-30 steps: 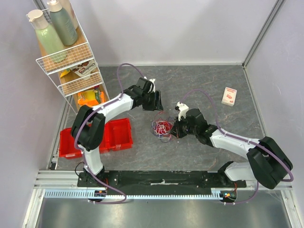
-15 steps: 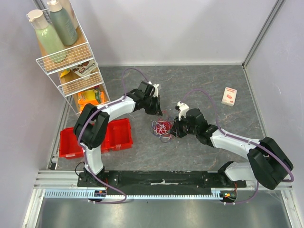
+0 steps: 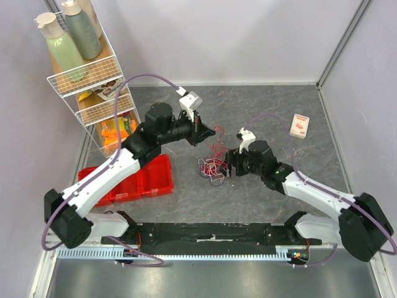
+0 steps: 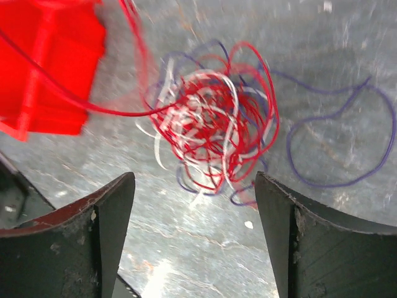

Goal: Untangle the cables

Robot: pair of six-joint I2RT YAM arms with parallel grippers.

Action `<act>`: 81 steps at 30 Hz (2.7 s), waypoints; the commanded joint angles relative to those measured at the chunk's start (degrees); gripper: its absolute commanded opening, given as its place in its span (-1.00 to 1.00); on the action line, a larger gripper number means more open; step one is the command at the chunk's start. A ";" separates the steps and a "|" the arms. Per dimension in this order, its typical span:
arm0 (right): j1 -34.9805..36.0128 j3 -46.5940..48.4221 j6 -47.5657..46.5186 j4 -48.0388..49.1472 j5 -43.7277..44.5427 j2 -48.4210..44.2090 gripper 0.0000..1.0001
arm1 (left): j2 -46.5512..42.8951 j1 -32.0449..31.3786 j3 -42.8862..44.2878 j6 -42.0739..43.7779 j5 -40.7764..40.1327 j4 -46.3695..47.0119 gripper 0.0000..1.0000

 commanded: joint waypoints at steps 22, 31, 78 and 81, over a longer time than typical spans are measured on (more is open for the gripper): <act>3.26 0.99 10.88 21.81 11.62 4.32 0.57 | -29.53 -2.57 -15.35 2.64 6.31 25.98 -0.96; 2.91 1.27 7.65 12.13 11.86 9.16 0.90 | -37.27 -2.48 -13.60 3.26 -22.47 11.95 -0.97; 2.91 -3.66 4.21 12.04 4.82 3.80 0.87 | -44.30 -2.48 -11.39 -8.52 -60.75 -27.45 -0.96; 2.91 -3.75 4.13 12.12 4.82 4.06 0.87 | -45.97 -2.57 -12.00 -8.17 -60.05 -25.97 -0.96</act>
